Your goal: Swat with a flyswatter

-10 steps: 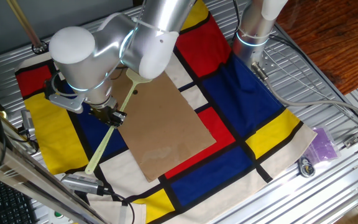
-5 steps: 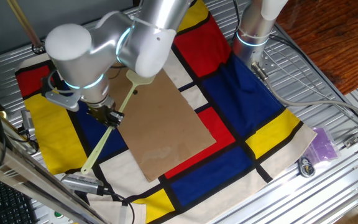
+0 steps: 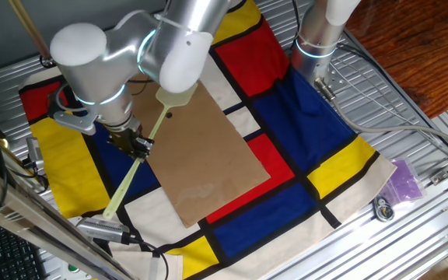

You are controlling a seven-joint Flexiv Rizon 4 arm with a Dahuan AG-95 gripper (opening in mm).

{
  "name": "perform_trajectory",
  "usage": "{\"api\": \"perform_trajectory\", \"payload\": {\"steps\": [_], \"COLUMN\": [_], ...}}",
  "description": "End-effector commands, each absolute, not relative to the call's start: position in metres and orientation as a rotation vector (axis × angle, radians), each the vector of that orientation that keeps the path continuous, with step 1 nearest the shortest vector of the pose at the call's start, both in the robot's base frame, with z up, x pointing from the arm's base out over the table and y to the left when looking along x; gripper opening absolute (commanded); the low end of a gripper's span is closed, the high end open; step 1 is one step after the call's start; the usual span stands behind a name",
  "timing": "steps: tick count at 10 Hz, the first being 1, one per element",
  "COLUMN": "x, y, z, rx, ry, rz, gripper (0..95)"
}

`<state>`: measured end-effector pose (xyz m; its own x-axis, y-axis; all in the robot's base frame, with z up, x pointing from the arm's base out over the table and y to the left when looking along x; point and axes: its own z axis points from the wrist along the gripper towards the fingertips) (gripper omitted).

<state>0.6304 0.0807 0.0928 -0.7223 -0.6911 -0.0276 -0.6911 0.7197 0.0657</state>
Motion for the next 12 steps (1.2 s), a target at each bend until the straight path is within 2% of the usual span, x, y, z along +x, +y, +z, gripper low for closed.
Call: {"api": "perform_trajectory", "payload": {"steps": [1, 4, 12], "x": [0.629, 0.629, 0.612], "y": [0.08, 0.08, 0.148], "z": [0.093, 0.093, 0.091], "rx": [-1.161, -1.151, -1.159], "ry": [2.916, 2.944, 3.021], "rz": [0.064, 0.06, 0.014], "gripper": [0.0, 0.0, 0.0]}}
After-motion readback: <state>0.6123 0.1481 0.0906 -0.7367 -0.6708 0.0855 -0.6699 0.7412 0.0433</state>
